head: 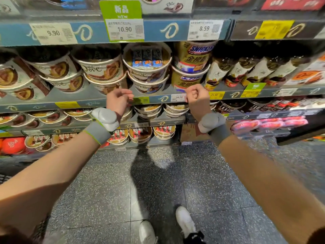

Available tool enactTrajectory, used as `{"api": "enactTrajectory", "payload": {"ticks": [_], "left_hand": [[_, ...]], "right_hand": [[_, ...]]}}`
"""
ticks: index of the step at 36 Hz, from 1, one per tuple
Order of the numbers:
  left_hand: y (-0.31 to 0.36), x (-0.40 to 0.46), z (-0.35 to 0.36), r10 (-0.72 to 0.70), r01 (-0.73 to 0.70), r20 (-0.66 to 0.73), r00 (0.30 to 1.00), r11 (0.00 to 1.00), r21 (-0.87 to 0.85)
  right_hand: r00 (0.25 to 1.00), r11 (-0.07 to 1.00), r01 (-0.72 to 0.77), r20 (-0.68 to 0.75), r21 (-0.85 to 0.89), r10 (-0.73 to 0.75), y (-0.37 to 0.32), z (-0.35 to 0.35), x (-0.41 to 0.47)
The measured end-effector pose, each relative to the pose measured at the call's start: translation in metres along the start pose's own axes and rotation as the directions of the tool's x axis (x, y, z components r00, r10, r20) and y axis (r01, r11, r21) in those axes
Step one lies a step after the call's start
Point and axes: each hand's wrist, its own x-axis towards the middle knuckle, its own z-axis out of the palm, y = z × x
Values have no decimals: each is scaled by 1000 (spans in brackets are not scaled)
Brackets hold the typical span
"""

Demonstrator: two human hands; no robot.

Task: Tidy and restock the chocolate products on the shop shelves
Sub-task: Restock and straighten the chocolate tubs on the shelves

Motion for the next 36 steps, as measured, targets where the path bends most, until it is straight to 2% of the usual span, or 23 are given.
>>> {"api": "enactTrajectory", "payload": {"ticks": [4, 6, 11, 12, 13, 15, 16, 20, 23, 27, 31, 36], "left_hand": [[-3, -12, 22, 8, -8, 14, 1000, 1000, 19], [-3, -19, 35, 16, -18, 47, 999, 999, 32], [0, -33, 79, 27, -28, 80, 996, 999, 18], [1, -34, 83, 14, -14, 80, 997, 1000, 1], [3, -42, 116, 12, -13, 91, 996, 1000, 11], [15, -47, 121, 27, -27, 87, 996, 1000, -2], [17, -59, 177, 33, -36, 97, 995, 999, 23], [24, -60, 204, 57, -60, 66, 996, 997, 45], [22, -62, 228, 88, -93, 58, 994, 992, 85], [23, -59, 267, 105, -109, 42, 994, 989, 104], [31, -62, 292, 227, -229, 28, 973, 959, 165], [34, -56, 296, 421, -413, 21, 907, 877, 247]], "right_hand": [[996, 991, 77, -43, -112, -82, 21, -26, -6], [998, 994, 37, -53, -100, -43, 30, -39, -5], [976, 975, 197, -72, -106, -205, 56, -71, -1], [979, 979, 193, -59, -68, -197, 60, -73, 3], [986, 987, 157, -57, -42, -159, 80, -99, 8], [987, 988, 152, -42, 3, -152, 83, -102, 6], [995, 994, 99, -28, 40, -98, 112, -148, 17], [998, 996, 40, -46, 85, -37, 119, -170, 20], [998, 997, -65, 19, 38, 64, 126, -191, 28], [997, 998, -57, 50, -3, 57, 142, -224, 44], [998, 998, -51, 36, -25, 52, 152, -241, 64], [998, 999, 44, 43, -19, -43, 146, -249, 75]]}}
